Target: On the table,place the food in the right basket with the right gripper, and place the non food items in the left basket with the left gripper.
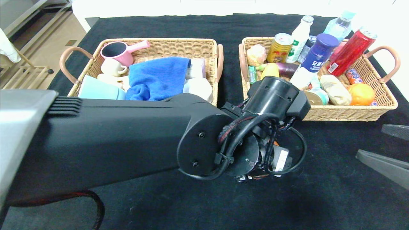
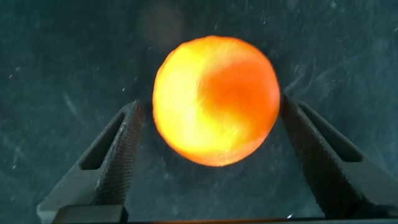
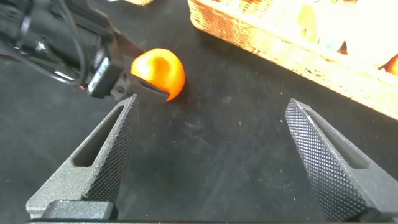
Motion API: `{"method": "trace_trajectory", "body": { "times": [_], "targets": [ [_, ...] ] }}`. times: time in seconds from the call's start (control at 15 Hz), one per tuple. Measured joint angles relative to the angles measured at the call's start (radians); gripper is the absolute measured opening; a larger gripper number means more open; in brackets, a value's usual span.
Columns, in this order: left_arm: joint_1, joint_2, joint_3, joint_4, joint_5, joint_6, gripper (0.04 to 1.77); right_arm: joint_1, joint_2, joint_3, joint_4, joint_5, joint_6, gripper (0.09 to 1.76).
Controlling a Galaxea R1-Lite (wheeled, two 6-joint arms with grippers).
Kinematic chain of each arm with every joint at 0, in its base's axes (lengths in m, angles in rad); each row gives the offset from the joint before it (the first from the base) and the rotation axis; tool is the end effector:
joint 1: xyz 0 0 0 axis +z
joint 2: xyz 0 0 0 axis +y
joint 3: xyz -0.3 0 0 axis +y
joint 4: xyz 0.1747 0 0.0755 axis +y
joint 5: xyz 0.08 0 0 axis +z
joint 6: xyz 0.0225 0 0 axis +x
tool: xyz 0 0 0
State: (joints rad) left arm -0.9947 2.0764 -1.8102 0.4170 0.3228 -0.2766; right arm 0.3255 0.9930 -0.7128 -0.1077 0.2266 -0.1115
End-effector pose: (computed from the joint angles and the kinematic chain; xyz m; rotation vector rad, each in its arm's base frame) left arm 0.2306 -0.3419 0.2254 0.1660 0.6295 -0.5593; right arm 0.1171 0.0449 0.2580 -0.1170 0.1436 0.5599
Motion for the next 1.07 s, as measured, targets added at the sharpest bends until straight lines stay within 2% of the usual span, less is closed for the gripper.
{"method": "trace_trajectory", "body": {
  "times": [0.27,0.6,0.8,0.93,1.07],
  "targets": [
    [-0.001,-0.046,0.045,0.002,0.010,0.000,1.65,0.003,-0.022,-0.004,0.003,0.001,0.001,1.71],
    [0.023,-0.196,0.182,-0.008,0.021,0.005,1.68,-0.001,-0.013,-0.001,0.005,0.000,0.002,1.71],
    [0.050,-0.341,0.341,-0.055,0.023,0.011,1.69,0.000,-0.001,0.031,0.006,-0.007,0.000,1.71],
    [0.078,-0.450,0.509,-0.164,0.018,0.048,1.70,0.004,0.011,0.040,0.006,-0.008,-0.005,1.71],
    [0.113,-0.555,0.700,-0.325,-0.010,0.119,1.70,0.006,0.022,0.041,0.005,-0.011,-0.006,1.71]
  ]
}}
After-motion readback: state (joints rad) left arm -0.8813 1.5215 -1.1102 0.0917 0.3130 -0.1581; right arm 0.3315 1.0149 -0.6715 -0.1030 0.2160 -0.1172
